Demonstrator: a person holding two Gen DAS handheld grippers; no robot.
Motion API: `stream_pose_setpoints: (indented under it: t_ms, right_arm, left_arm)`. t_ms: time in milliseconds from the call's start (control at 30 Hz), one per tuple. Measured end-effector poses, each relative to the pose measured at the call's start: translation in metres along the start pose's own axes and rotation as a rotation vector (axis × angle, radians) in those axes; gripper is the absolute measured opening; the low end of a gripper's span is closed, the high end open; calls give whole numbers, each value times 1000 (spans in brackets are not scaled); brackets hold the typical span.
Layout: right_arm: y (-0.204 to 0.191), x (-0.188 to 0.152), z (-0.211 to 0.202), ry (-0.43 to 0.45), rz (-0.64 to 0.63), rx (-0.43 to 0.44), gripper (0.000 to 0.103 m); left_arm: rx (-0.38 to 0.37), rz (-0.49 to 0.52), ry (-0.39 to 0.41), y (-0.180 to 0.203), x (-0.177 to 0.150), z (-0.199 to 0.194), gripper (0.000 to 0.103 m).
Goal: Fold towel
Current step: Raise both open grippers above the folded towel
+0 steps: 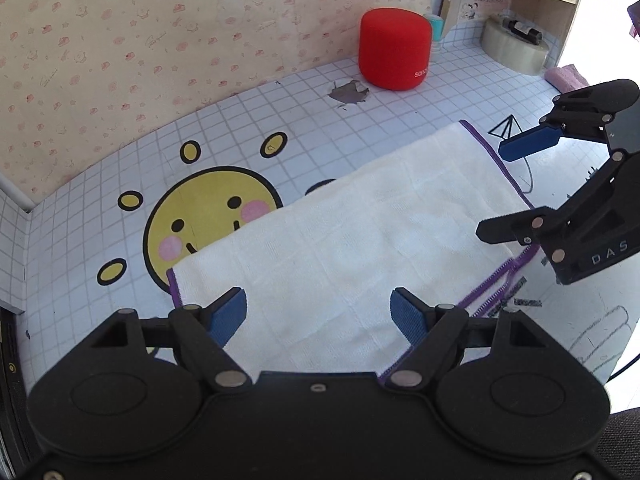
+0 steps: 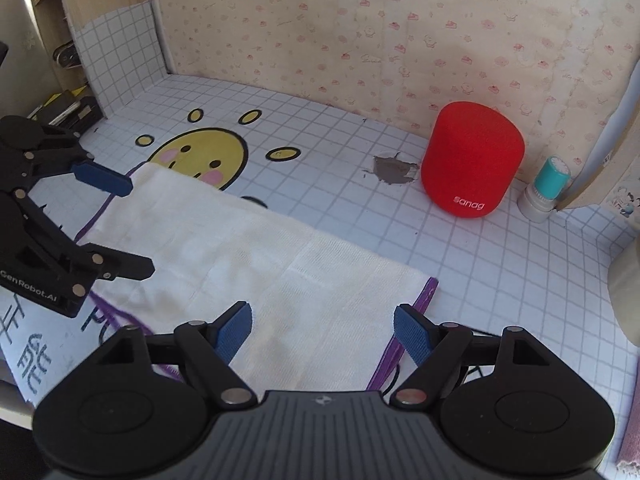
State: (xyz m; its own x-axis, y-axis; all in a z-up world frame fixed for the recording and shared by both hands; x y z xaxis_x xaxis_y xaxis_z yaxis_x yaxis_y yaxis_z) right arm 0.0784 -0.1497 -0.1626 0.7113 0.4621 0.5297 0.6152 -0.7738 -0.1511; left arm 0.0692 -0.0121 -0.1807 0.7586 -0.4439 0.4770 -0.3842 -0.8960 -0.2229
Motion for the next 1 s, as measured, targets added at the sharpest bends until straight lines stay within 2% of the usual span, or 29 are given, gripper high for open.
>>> stream_pose_setpoints:
  t_ms: [367,633,833,1000]
  right_arm:
    - [-21,-29,10,-69,-39,6,78]
    - [-19,-29,12,-80,-17,19,78]
    - [-12,-27,2,-44,59,31,78]
    - [-7,-26,-8,-25,72,17,78]
  left_arm:
    - [-16,65,-28,23,-24,0,81]
    - [-27,28,-38,21,-25,1,82]
    - [-19,11,-35,20,-27,0,82]
    - [-43,-26,8,20,-14,-17,81]
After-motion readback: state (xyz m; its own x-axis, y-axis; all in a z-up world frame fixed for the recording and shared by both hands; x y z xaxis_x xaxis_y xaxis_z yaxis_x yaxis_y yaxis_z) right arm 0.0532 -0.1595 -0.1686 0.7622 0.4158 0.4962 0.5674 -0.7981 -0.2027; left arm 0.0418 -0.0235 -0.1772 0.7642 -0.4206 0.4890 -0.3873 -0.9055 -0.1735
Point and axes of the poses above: each gripper's, at about its wrist camera, not at the fingertips, and z roughly the way its jaws point, y to its right, x to its top, the point moved 7 cm from there along z, roughly the way its jaws point, and after that the axes turned 12 degrees about x, right-handed, at the moved point
